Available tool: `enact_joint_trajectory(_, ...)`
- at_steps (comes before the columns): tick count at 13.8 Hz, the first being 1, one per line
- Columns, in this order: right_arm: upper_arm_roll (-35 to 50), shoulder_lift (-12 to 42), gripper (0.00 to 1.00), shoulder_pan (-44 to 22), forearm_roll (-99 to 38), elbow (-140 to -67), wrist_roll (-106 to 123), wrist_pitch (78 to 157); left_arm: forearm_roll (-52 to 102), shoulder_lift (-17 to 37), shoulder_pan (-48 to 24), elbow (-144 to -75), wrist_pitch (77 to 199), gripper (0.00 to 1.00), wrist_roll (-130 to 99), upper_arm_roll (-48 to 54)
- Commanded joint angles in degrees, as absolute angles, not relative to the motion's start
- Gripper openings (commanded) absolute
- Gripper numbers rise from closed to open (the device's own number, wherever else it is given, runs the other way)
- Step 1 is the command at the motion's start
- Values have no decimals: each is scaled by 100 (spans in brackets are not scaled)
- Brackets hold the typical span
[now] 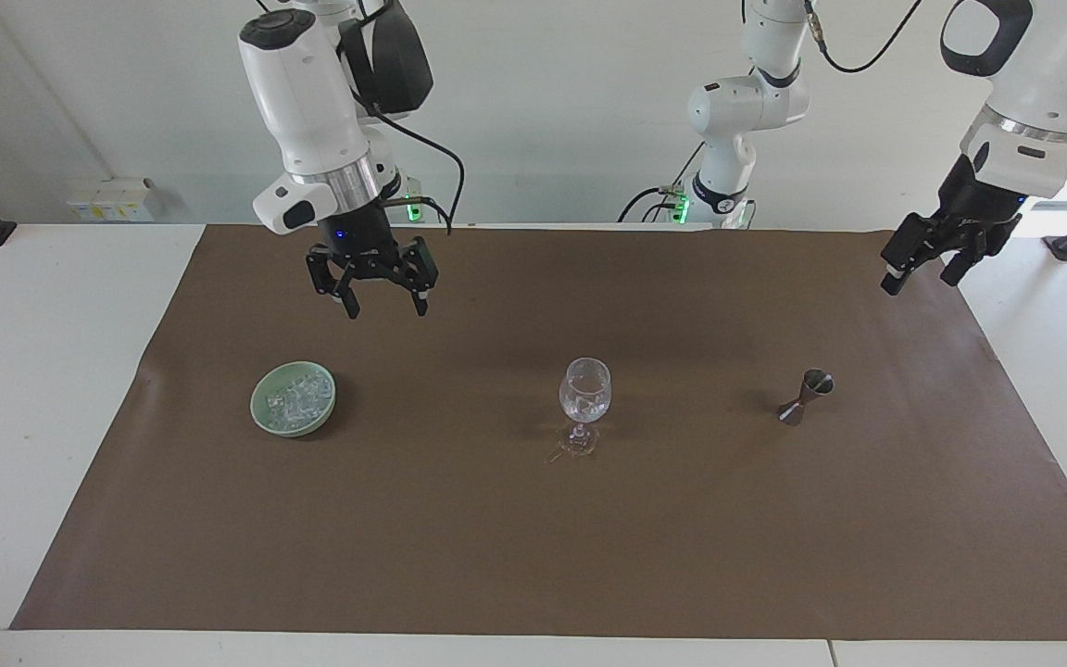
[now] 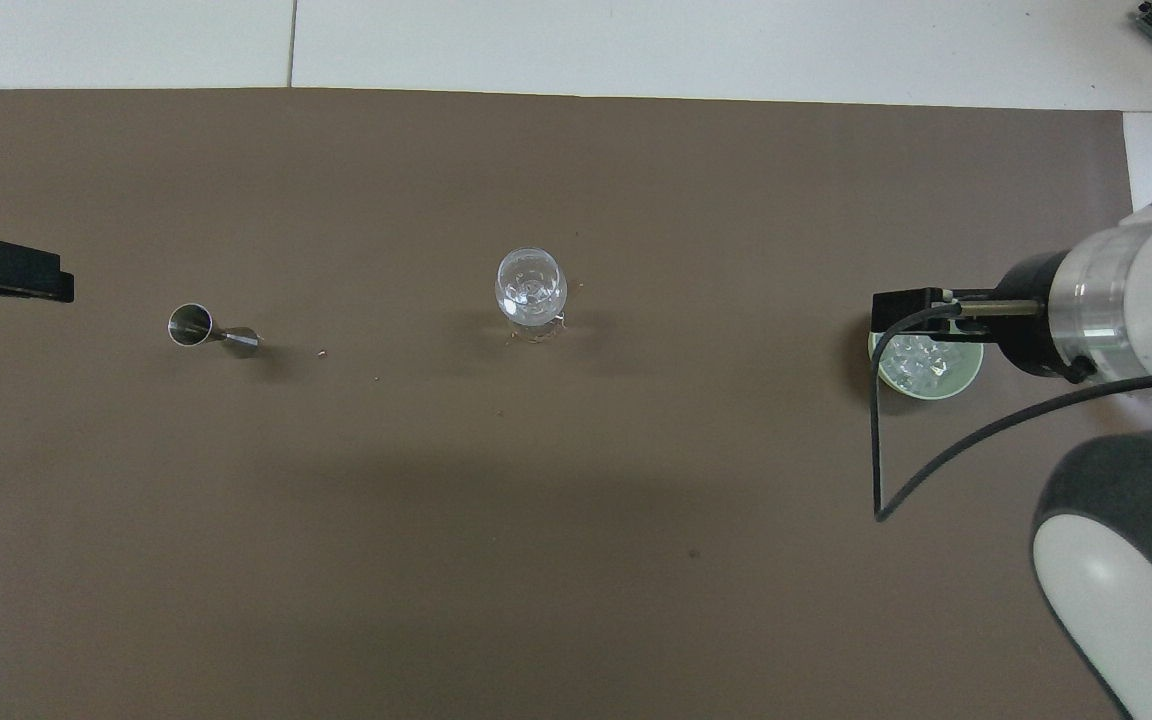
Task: Pour wine and add ice with both arms
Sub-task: 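Carry the ice cup back and set it on the table with the right gripper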
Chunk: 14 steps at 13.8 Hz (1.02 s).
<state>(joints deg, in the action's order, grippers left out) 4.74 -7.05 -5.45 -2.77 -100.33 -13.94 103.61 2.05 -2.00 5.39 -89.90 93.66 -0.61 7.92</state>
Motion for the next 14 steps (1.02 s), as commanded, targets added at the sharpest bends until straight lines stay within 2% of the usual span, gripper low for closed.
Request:
enact_joint_trajectory(1, 527, -1010, 100, -466, -149, -10090, -1257, 10064, 88, -553, 457, -9483, 9360, 100, 97, 747)
enact_joint_trajectory(5, 431, -1055, 100, -396, 244, -9767, -871, 9767, 88, -562, 466, -9475, 9247, 100, 53, 738)
enact_joint_trajectory(8, 334, -774, 100, -317, 308, -9099, -853, 9282, 88, -571, 466, -9475, 8975, 100, 79, 738)
enact_joint_trajectory(14, 325, -265, 100, -220, 115, -8324, -844, 8886, 97, -606, 448, -9475, 8754, 100, 35, 747)
